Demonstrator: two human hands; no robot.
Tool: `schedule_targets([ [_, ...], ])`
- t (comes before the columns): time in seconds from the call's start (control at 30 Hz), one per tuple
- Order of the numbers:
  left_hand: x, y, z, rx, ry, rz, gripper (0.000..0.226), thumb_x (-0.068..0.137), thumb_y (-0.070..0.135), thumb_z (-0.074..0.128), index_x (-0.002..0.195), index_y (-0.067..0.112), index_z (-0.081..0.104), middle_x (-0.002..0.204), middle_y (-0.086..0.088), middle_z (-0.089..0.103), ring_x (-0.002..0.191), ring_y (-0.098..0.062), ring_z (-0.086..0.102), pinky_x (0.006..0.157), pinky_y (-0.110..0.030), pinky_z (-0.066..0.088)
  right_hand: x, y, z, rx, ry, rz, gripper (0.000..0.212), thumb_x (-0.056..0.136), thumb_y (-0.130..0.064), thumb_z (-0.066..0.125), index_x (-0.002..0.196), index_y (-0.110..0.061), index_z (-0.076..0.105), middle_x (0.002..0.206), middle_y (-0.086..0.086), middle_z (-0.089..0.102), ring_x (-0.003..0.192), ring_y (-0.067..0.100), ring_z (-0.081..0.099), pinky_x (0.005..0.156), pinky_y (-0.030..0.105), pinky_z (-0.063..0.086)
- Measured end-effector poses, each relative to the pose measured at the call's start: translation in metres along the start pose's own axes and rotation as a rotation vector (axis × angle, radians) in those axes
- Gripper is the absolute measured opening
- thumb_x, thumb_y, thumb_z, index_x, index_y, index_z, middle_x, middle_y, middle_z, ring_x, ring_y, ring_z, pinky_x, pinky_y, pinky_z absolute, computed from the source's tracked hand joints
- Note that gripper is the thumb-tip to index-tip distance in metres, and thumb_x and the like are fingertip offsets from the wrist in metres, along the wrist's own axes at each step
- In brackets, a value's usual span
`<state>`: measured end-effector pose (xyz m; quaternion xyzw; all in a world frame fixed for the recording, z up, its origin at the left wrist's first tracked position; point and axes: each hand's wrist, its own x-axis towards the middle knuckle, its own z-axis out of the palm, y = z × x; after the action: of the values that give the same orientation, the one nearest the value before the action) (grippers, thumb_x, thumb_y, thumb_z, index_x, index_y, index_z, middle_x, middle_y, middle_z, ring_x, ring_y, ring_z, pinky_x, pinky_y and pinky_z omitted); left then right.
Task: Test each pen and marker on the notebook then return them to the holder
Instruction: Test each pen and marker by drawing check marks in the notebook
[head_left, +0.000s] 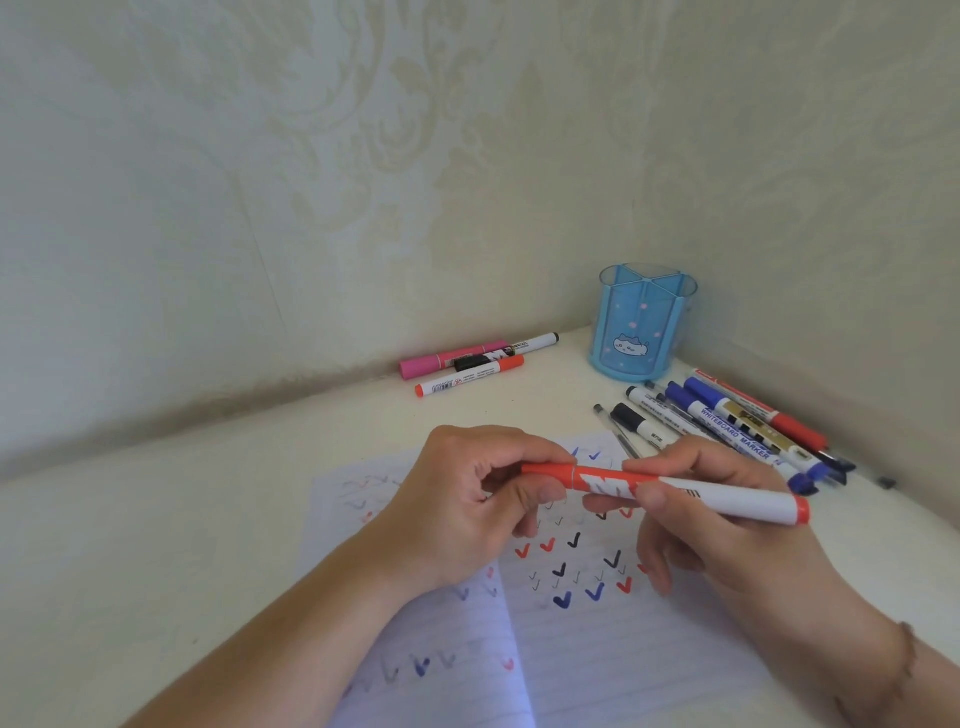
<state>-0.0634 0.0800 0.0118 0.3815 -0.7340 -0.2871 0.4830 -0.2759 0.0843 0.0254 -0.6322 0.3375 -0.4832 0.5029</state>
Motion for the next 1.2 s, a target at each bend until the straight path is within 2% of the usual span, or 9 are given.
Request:
schedule_targets([
  [0.2, 0.000, 0.001, 0.000, -0.004, -0.017, -0.033, 0.016, 0.088, 0.001, 0.067, 0.096, 0.013, 0.075, 0.068, 0.009, 0.065, 0.047, -0.010, 0.060, 0.051, -0.021, 0.048, 0.000, -0.005, 0.005, 0.002, 0.000, 0.013, 0.005, 0.074, -0.014, 0.064, 0.071, -0.015, 0.068, 0.081, 0.013, 0.076, 0.037, 0.023, 0.050, 0.039, 0.016, 0.039],
  [0.37, 0.003, 0.005, 0.001, -0.085, 0.009, -0.028, 0.014, 0.084, 0.016, 0.069, 0.097, 0.019, 0.073, 0.070, 0.010, 0.070, 0.054, -0.010, 0.065, 0.057, -0.019, 0.051, 0.003, -0.004, 0.001, 0.030, 0.010, 0.002, 0.013, 0.075, -0.026, 0.074, 0.083, -0.017, 0.073, 0.082, 0.013, 0.076, 0.045, 0.018, 0.052, 0.043, 0.022, 0.042],
  [0.5, 0.008, 0.003, 0.000, -0.060, -0.012, -0.032, 0.029, 0.076, 0.027, 0.076, 0.105, 0.024, 0.072, 0.090, 0.006, 0.076, 0.080, -0.011, 0.073, 0.076, -0.024, 0.057, 0.009, 0.007, -0.001, 0.010, -0.026, -0.047, 0.024, 0.073, -0.035, 0.075, 0.095, -0.024, 0.071, 0.081, -0.002, 0.069, 0.059, 0.006, 0.053, 0.052, 0.015, 0.043],
  [0.63, 0.016, -0.021, -0.023, 0.400, -0.057, -0.119, 0.058, 0.076, 0.057, 0.070, 0.129, 0.036, 0.058, 0.129, 0.021, 0.059, 0.124, 0.004, 0.048, 0.106, -0.015, 0.032, 0.018, 0.010, -0.021, -0.324, 0.176, -0.198, 0.014, 0.095, -0.029, 0.049, 0.103, -0.027, 0.061, 0.102, -0.010, 0.069, 0.089, 0.006, 0.066, 0.076, 0.017, 0.049],
  [0.7, 0.020, -0.038, -0.040, 0.647, 0.065, -0.179, 0.057, 0.082, 0.059, 0.064, 0.131, 0.031, 0.057, 0.138, 0.016, 0.051, 0.131, -0.005, 0.041, 0.110, -0.018, 0.026, 0.023, 0.011, -0.040, -0.627, 0.346, -0.176, 0.015, 0.097, -0.042, 0.046, 0.102, -0.031, 0.055, 0.086, -0.007, 0.069, 0.087, 0.015, 0.064, 0.073, 0.031, 0.049],
  [0.8, 0.021, -0.051, -0.049, 0.780, 0.165, -0.357, 0.048, 0.088, 0.050, 0.061, 0.131, 0.029, 0.057, 0.143, 0.008, 0.048, 0.132, -0.020, 0.038, 0.112, -0.035, 0.029, 0.027, 0.013, -0.060, -1.084, 0.556, -0.024, 0.024, 0.088, -0.047, 0.054, 0.107, -0.035, 0.064, 0.073, -0.011, 0.060, 0.089, 0.023, 0.053, 0.064, 0.034, 0.045],
  [0.93, 0.022, -0.056, -0.045, 0.861, 0.021, -0.536, 0.056, 0.093, 0.066, 0.031, 0.140, 0.040, 0.044, 0.158, 0.010, 0.025, 0.146, -0.017, 0.014, 0.118, -0.050, 0.009, 0.030, 0.021, -0.067, -1.242, 0.578, 0.097, 0.018, 0.083, -0.045, 0.063, 0.096, -0.033, 0.069, 0.067, -0.010, 0.052, 0.093, 0.027, 0.052, 0.067, 0.034, 0.047],
  [1.03, 0.022, -0.057, -0.042, 0.882, -0.078, -0.626, 0.053, 0.097, 0.061, 0.020, 0.145, 0.042, 0.034, 0.162, 0.014, 0.010, 0.149, -0.014, -0.002, 0.114, -0.059, -0.010, 0.033, 0.028, -0.071, -1.320, 0.557, 0.139, 0.019, 0.082, -0.045, 0.063, 0.093, -0.031, 0.069, 0.089, -0.002, 0.065, 0.094, 0.028, 0.050, 0.069, 0.034, 0.046],
  [1.2, 0.022, -0.057, -0.041, 0.935, -0.010, -0.615, 0.056, 0.097, 0.058, 0.028, 0.148, 0.036, 0.025, 0.155, 0.009, 0.019, 0.143, -0.021, 0.014, 0.116, -0.057, 0.001, 0.034, 0.030, -0.070, -1.354, 0.535, 0.168, 0.022, 0.084, -0.045, 0.062, 0.099, -0.030, 0.067, 0.102, 0.000, 0.065, 0.099, 0.029, 0.049, 0.067, 0.032, 0.038],
])
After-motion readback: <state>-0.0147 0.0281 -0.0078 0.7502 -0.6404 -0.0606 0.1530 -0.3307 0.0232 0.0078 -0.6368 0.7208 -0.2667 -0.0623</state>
